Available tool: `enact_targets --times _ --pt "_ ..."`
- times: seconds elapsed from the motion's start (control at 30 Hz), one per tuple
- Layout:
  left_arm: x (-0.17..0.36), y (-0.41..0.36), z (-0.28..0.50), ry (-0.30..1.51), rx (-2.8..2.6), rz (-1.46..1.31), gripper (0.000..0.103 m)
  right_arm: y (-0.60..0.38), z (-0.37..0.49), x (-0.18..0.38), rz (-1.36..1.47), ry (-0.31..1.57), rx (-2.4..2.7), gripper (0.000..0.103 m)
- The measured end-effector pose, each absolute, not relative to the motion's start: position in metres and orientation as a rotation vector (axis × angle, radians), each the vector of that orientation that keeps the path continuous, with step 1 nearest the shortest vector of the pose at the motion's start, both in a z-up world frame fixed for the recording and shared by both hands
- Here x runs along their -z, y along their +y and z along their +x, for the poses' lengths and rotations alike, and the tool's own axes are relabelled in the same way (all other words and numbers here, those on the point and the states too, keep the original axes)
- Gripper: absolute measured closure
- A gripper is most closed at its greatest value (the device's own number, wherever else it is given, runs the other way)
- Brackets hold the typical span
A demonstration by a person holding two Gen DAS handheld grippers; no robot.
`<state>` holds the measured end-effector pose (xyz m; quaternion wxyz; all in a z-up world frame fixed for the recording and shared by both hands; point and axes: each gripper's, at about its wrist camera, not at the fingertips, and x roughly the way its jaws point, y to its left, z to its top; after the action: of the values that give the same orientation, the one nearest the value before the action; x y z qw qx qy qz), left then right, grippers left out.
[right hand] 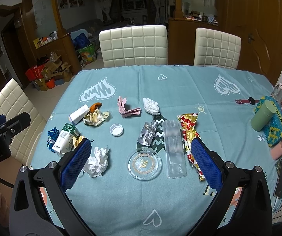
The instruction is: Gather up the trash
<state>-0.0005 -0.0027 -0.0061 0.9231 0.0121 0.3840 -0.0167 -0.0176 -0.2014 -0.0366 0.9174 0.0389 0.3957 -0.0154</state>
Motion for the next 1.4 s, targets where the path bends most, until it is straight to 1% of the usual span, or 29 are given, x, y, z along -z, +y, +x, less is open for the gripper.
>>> enact_targets --times 1.4 --pt "0.0087 -0.0050 -0.0043 0.796 0.037 0.021 0.007 -0.2008 -0.0175 0.0402 0.084 0.817 0.031 0.003"
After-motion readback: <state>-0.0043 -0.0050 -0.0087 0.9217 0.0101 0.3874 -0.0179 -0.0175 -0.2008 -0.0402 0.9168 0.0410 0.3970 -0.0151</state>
